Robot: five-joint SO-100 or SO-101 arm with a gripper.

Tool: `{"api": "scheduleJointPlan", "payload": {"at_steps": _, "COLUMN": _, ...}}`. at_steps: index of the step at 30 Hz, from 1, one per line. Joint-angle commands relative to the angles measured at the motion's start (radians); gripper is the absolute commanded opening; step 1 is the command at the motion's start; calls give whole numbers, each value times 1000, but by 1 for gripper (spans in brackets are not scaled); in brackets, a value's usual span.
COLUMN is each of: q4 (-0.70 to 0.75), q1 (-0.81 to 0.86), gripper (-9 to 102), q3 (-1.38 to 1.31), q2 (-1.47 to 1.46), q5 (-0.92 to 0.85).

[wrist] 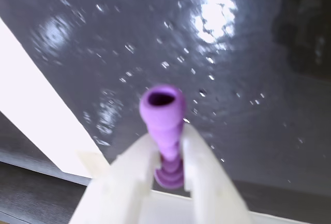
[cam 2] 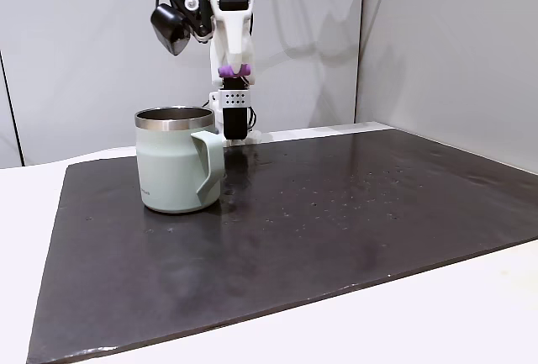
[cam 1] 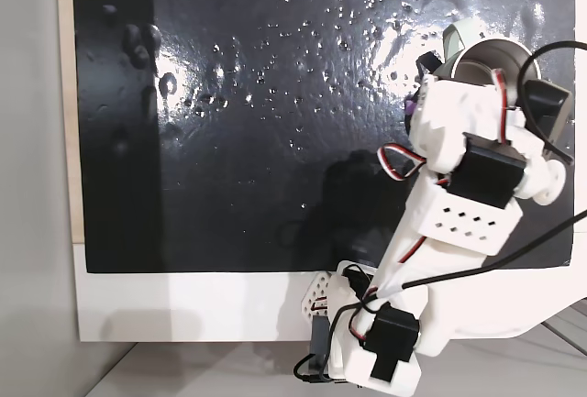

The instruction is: Grasp a pengrip and put it in the cup.

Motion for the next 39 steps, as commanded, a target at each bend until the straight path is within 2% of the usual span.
{"api": "scheduleJointPlan", "payload": {"at_steps": 1, "q4": 8, "q1": 86, "gripper": 0, "q3": -176, "q2": -72, "q5": -54}}
{"api": "scheduleJointPlan", "payload": {"at_steps": 10, "q4": 6, "q1": 189, "gripper": 0, "q3": -502, "q2": -293, "q5": -114}}
{"api": "scheduleJointPlan", "payload": {"at_steps": 18, "q4": 6, "q1": 207, "gripper": 1, "q3": -538, "q2": -313, "q5": -135}}
{"api": "scheduleJointPlan", "payload": {"at_steps": 21, "q4": 6, "q1": 210, "gripper": 23, "q3": -522, "q2": -299, "q5": -130}}
{"api": "scheduleJointPlan", "payload": {"at_steps": 24, "q4": 6, "q1": 215, "gripper": 32, "q3": -518, "q2": -296, "q5": -126}}
{"api": "scheduleJointPlan", "payload": {"at_steps": 39, "q4": 6, "q1": 238, "gripper": 30, "q3": -477, "q2": -278, "q5": -129}}
